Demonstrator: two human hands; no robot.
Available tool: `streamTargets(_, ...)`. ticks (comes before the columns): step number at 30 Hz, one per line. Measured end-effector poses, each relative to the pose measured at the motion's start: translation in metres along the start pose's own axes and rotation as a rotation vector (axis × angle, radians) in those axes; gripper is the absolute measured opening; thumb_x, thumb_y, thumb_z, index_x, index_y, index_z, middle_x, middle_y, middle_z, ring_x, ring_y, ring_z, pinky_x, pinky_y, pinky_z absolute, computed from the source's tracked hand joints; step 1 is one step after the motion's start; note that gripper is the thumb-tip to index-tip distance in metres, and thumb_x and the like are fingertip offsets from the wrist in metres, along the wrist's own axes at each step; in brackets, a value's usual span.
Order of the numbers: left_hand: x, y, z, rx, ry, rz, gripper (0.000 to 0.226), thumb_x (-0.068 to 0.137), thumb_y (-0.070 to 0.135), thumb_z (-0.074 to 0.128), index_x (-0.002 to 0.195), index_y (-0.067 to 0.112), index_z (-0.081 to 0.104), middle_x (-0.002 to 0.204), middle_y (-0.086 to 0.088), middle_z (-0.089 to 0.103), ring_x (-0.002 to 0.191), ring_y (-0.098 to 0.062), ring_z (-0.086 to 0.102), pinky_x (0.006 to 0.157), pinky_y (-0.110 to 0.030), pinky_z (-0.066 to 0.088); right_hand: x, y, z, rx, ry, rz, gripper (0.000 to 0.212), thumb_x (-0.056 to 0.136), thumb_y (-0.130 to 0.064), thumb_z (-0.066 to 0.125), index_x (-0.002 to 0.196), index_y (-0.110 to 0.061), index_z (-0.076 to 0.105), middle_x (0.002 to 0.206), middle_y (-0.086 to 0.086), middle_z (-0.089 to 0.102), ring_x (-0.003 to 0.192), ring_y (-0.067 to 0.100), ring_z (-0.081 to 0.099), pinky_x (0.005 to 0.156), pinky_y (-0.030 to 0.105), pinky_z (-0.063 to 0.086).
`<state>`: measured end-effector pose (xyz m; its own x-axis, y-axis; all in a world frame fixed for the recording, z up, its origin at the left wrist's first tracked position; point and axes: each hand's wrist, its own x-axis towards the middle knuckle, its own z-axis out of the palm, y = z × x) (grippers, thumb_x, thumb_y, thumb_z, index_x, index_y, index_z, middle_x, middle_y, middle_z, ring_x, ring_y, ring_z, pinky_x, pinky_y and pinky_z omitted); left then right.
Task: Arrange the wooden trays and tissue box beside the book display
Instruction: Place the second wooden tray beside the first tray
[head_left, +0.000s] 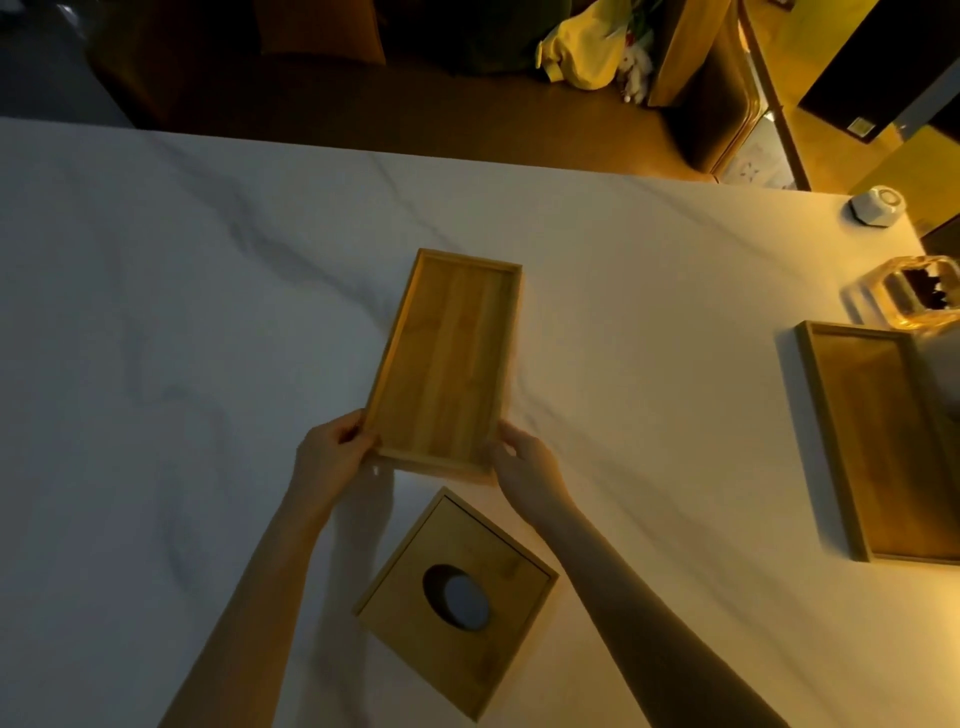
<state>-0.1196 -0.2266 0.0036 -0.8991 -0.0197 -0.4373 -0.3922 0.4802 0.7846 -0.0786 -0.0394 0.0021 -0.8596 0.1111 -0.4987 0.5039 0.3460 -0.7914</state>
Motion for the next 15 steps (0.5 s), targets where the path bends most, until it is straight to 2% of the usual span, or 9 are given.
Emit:
streamTargets(3, -0.008, 0.014, -0.002, -0.270, -0.073, -0.075, 0.030, 0.087, 0.004, 0.049, 0.115, 0.009, 0.056, 0.092, -0.003, 0.064, 0.090, -0.020, 0.061, 0.078, -0.029, 0.050, -0.006, -0.005, -0.014, 0.248, 0.006, 0.030, 0.038, 0.091, -0.017, 0.049, 0.129, -0.019, 0.046, 0.104, -0.001, 0.059, 0.106, 0.022, 0.055, 0.097, 0.040, 0.045)
streamTargets(5, -0.012, 0.023, -0.001, -0.370, -0.063, -0.102, 0.031, 0.086, 0.001, 0.049, 0.117, 0.004, 0.054, 0.099, -0.007, 0.064, 0.095, -0.022, 0.060, 0.083, -0.032, 0.049, -0.010, -0.008, -0.026, 0.426, -0.002, 0.039, 0.040, 0.091, -0.008, 0.049, 0.130, -0.013, 0.044, 0.097, -0.005, 0.058, 0.104, 0.021, 0.055, 0.097, 0.038, 0.046)
streamTargets(7, -0.019, 0.032, 0.002, -0.431, -0.057, -0.092, 0.031, 0.085, 0.000, 0.049, 0.116, 0.001, 0.054, 0.102, -0.010, 0.064, 0.096, -0.022, 0.061, 0.082, -0.031, 0.051, -0.016, -0.010, -0.039, 0.540, -0.011, 0.027, 0.039, 0.090, -0.005, 0.049, 0.128, -0.008, 0.045, 0.094, -0.005, 0.057, 0.095, 0.016, 0.057, 0.087, 0.030, 0.050)
streamTargets(9, -0.028, 0.041, 0.008, -0.484, -0.062, -0.061, 0.030, 0.085, -0.002, 0.049, 0.114, -0.001, 0.054, 0.098, -0.009, 0.065, 0.093, -0.020, 0.062, 0.074, -0.024, 0.057, -0.022, -0.010, -0.052, 0.553, -0.009, 0.010, 0.040, 0.090, -0.003, 0.050, 0.129, -0.005, 0.043, 0.094, -0.005, 0.057, 0.088, 0.010, 0.057, 0.074, 0.023, 0.053)
streamTargets(11, -0.039, 0.048, 0.015, -0.538, -0.070, -0.038, 0.030, 0.084, -0.003, 0.049, 0.114, -0.002, 0.054, 0.096, -0.007, 0.065, 0.091, -0.019, 0.062, 0.068, -0.018, 0.057, -0.029, -0.008, -0.065, 0.543, 0.002, -0.003, 0.043, 0.089, -0.004, 0.051, 0.131, -0.004, 0.041, 0.096, -0.004, 0.057, 0.090, 0.010, 0.057, 0.073, 0.022, 0.053)
streamTargets(13, -0.050, 0.056, 0.024, -0.566, -0.088, -0.010, 0.031, 0.085, -0.002, 0.049, 0.115, -0.001, 0.053, 0.098, -0.006, 0.065, 0.093, -0.019, 0.062, 0.070, -0.018, 0.057, -0.038, -0.005, -0.079, 0.521, 0.008, -0.030, 0.044, 0.089, -0.007, 0.052, 0.132, -0.005, 0.040, 0.099, -0.005, 0.057, 0.094, 0.011, 0.057, 0.075, 0.023, 0.052)
streamTargets(15, -0.061, 0.064, 0.036, -0.558, -0.101, 0.016, 0.031, 0.085, 0.001, 0.050, 0.116, 0.001, 0.053, 0.101, -0.005, 0.065, 0.095, -0.018, 0.062, 0.079, -0.025, 0.056, -0.050, 0.001, -0.096, 0.500, 0.012, -0.068, 0.043, 0.090, -0.009, 0.052, 0.132, -0.007, 0.040, 0.100, -0.008, 0.057, 0.095, 0.009, 0.056, 0.076, 0.021, 0.053)
